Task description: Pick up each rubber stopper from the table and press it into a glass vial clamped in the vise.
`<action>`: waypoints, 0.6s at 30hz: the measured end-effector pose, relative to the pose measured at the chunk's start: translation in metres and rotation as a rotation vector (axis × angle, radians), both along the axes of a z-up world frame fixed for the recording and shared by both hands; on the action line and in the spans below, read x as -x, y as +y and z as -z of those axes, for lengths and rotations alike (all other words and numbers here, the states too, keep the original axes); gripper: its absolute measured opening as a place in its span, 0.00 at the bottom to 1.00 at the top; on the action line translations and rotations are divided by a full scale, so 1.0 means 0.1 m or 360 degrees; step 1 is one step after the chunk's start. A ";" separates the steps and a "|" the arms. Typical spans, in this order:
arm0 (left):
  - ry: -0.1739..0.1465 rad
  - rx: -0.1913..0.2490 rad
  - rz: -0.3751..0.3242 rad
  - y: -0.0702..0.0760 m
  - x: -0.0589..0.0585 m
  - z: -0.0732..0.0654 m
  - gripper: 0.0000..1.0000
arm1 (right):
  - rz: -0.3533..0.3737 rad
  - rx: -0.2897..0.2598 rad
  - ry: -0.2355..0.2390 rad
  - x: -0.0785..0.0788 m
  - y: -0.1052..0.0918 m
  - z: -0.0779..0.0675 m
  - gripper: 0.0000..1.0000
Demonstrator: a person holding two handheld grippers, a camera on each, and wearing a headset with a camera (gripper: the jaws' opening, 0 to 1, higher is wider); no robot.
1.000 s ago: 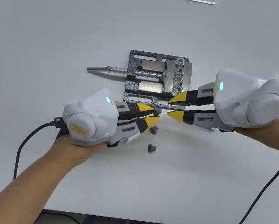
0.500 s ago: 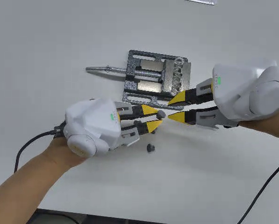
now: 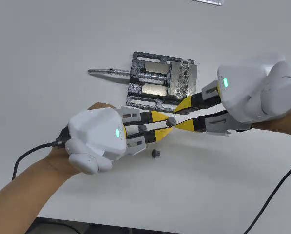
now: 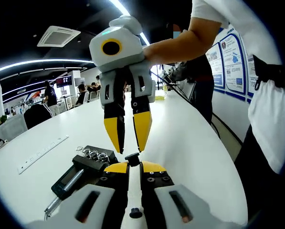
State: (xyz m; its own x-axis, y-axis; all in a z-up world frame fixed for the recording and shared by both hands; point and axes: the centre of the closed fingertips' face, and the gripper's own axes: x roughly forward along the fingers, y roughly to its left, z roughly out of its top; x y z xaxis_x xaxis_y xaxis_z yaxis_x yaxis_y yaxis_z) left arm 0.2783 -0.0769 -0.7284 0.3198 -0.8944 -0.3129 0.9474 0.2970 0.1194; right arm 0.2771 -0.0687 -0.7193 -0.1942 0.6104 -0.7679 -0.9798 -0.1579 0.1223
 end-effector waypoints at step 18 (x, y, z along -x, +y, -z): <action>-0.0098 -0.0015 0.0078 -0.04 0.09 -0.06 0.04 | -0.0091 0.0017 0.0015 0.11 0.00 -0.03 0.14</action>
State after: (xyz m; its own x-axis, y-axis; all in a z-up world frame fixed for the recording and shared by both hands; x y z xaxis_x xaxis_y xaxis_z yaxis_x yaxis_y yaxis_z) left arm 0.2696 -0.0812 -0.7222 0.2944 -0.9065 -0.3027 0.9516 0.2488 0.1805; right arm 0.2664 -0.0692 -0.7166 -0.2357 0.5902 -0.7721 -0.9681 -0.2121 0.1334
